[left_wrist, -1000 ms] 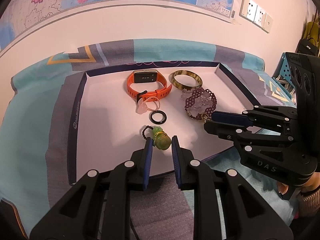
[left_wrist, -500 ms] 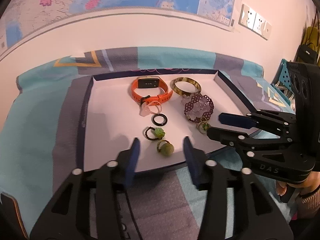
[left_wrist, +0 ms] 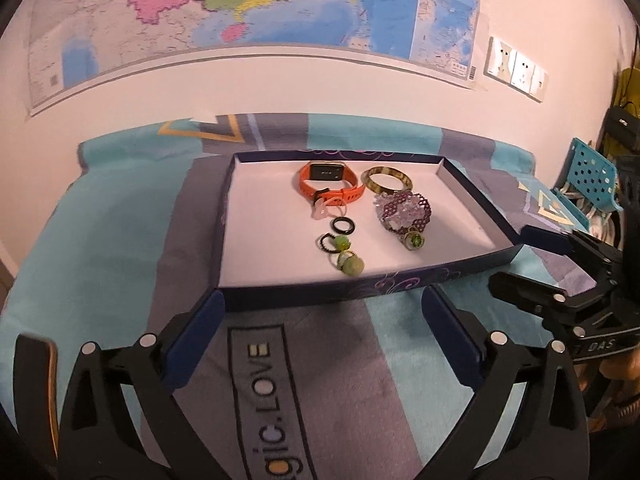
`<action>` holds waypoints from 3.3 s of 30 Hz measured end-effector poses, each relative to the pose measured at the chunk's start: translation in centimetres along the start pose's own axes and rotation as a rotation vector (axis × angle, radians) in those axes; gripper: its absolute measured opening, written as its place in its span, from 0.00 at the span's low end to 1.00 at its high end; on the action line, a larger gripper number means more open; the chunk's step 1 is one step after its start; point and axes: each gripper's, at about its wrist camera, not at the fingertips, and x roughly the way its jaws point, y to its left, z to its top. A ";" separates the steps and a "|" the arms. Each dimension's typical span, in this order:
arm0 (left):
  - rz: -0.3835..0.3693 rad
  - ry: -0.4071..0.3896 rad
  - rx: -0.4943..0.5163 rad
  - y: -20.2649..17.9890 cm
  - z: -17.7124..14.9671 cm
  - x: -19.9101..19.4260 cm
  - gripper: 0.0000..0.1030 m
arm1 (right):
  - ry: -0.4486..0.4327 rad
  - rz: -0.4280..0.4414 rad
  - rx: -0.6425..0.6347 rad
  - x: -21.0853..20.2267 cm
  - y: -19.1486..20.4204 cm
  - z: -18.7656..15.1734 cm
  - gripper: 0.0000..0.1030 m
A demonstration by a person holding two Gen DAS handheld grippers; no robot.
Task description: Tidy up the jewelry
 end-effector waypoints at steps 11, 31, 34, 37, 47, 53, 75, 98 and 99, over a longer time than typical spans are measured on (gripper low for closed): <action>0.035 0.001 -0.009 -0.8 -0.8 -1.4 0.94 | 0.011 -0.021 0.014 -1.1 0.8 -2.1 0.93; 0.081 0.008 -0.017 -0.8 -1.3 -1.8 0.94 | 0.032 -0.009 0.026 -1.1 1.2 -2.6 0.93; 0.082 0.013 -0.014 -0.9 -1.4 -1.8 0.94 | 0.032 -0.009 0.027 -1.1 1.2 -2.6 0.93; 0.084 0.016 -0.016 -0.9 -1.4 -1.7 0.94 | 0.032 -0.008 0.030 -1.1 1.2 -2.7 0.93; 0.080 0.022 -0.009 -1.2 -1.5 -1.5 0.94 | 0.044 -0.006 0.034 -0.9 1.0 -2.9 0.93; 0.080 0.023 -0.007 -1.2 -1.6 -1.5 0.94 | 0.051 -0.004 0.037 -0.7 1.0 -2.8 0.93; 0.077 0.034 -0.008 -1.4 -1.7 -1.1 0.94 | 0.063 -0.001 0.044 -0.5 0.9 -2.8 0.93; 0.074 0.046 -0.003 -1.7 -1.8 -0.8 0.94 | 0.069 0.000 0.048 -0.4 0.9 -2.7 0.93; 0.074 0.047 -0.004 -1.7 -1.9 -0.8 0.94 | 0.070 0.001 0.050 -0.3 0.9 -2.8 0.93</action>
